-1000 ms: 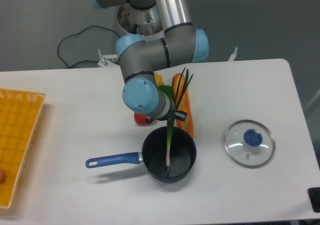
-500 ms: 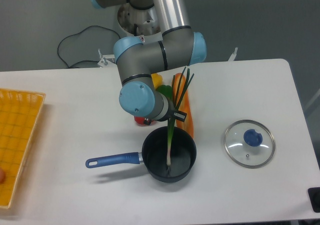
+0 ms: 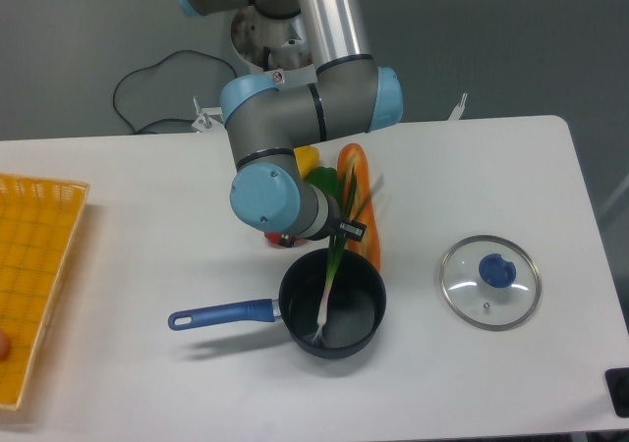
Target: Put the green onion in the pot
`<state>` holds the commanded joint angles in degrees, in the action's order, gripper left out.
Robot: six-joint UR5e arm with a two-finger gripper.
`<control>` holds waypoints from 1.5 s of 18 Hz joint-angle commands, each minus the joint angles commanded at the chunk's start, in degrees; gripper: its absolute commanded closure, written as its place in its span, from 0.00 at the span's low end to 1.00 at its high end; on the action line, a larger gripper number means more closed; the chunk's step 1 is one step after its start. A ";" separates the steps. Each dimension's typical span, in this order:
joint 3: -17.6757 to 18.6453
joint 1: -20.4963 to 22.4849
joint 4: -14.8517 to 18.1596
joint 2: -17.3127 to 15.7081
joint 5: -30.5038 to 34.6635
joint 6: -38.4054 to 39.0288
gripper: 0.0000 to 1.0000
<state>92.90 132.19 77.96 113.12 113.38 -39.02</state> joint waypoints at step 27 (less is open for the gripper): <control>-0.44 0.97 -12.48 -5.54 -12.56 -0.70 0.00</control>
<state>92.46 133.15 65.48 107.58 100.81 -39.72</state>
